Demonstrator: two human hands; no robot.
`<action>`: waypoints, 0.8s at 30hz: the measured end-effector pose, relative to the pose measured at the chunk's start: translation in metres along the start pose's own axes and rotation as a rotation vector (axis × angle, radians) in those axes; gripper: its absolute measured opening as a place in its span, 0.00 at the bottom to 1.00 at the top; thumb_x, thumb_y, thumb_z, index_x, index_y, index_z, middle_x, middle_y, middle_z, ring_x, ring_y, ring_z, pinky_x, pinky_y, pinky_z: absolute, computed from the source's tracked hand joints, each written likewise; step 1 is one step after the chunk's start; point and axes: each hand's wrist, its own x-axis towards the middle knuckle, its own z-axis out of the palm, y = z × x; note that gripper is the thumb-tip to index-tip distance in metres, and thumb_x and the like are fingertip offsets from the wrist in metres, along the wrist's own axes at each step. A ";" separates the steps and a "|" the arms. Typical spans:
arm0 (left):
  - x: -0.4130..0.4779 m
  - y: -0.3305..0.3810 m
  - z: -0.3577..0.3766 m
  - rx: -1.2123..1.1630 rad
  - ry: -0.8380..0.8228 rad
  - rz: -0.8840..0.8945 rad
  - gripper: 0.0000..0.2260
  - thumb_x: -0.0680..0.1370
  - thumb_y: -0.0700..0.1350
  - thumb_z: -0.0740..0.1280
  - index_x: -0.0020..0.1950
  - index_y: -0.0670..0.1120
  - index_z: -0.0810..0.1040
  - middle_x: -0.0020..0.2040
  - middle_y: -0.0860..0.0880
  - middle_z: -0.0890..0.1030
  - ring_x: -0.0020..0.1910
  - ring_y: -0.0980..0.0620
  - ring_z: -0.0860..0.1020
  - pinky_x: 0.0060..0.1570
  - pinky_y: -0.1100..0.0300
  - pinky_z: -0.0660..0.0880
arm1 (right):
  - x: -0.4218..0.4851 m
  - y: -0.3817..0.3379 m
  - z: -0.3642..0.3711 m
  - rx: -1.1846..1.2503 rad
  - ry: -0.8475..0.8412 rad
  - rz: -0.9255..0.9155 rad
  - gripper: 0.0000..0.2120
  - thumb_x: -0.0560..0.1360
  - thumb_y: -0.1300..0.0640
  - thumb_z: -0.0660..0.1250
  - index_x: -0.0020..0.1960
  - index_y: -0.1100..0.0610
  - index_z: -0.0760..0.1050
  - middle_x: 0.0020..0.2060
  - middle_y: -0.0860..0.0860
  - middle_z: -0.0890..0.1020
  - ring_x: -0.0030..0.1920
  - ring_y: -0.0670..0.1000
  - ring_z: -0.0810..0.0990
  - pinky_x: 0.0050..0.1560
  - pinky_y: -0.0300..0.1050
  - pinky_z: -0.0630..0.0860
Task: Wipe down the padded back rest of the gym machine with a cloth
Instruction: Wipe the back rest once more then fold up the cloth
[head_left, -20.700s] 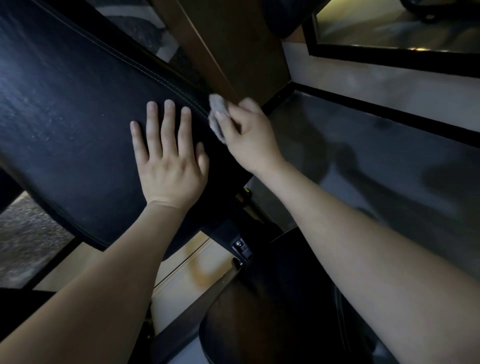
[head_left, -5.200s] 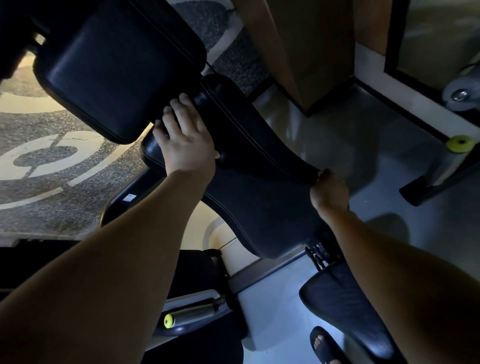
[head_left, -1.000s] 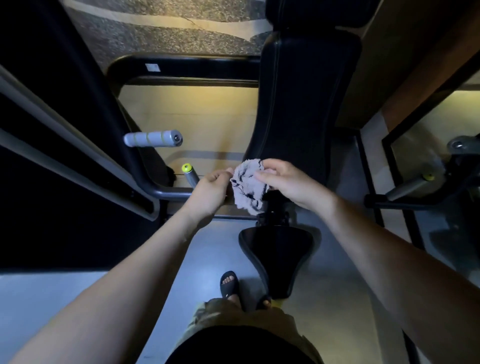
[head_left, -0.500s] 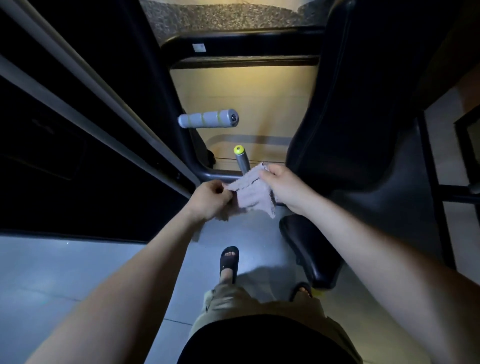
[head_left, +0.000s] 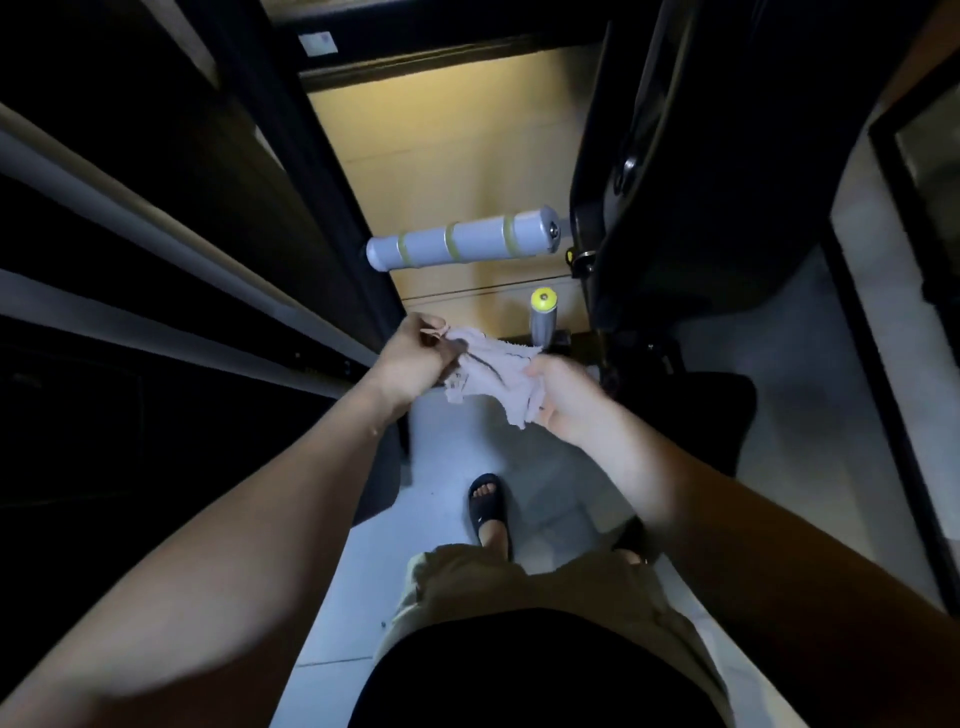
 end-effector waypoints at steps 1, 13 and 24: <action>0.010 -0.001 -0.003 0.023 0.020 0.017 0.13 0.80 0.41 0.68 0.62 0.45 0.70 0.47 0.44 0.80 0.31 0.56 0.80 0.28 0.64 0.73 | 0.005 0.002 0.006 0.017 0.027 0.000 0.15 0.78 0.64 0.60 0.63 0.61 0.76 0.60 0.62 0.81 0.54 0.59 0.81 0.43 0.47 0.78; 0.052 -0.043 0.012 0.949 -0.381 0.182 0.29 0.77 0.39 0.61 0.79 0.47 0.64 0.80 0.49 0.59 0.80 0.48 0.58 0.77 0.53 0.59 | 0.052 0.029 0.014 -0.125 0.249 -0.009 0.08 0.82 0.64 0.59 0.46 0.53 0.70 0.55 0.57 0.72 0.37 0.46 0.72 0.41 0.41 0.75; 0.031 -0.028 0.012 0.995 -0.275 0.230 0.23 0.78 0.44 0.63 0.73 0.42 0.69 0.69 0.41 0.72 0.71 0.42 0.67 0.71 0.56 0.64 | -0.001 0.021 -0.018 -0.296 0.324 -0.166 0.06 0.82 0.60 0.59 0.47 0.55 0.73 0.45 0.55 0.77 0.41 0.51 0.77 0.45 0.45 0.78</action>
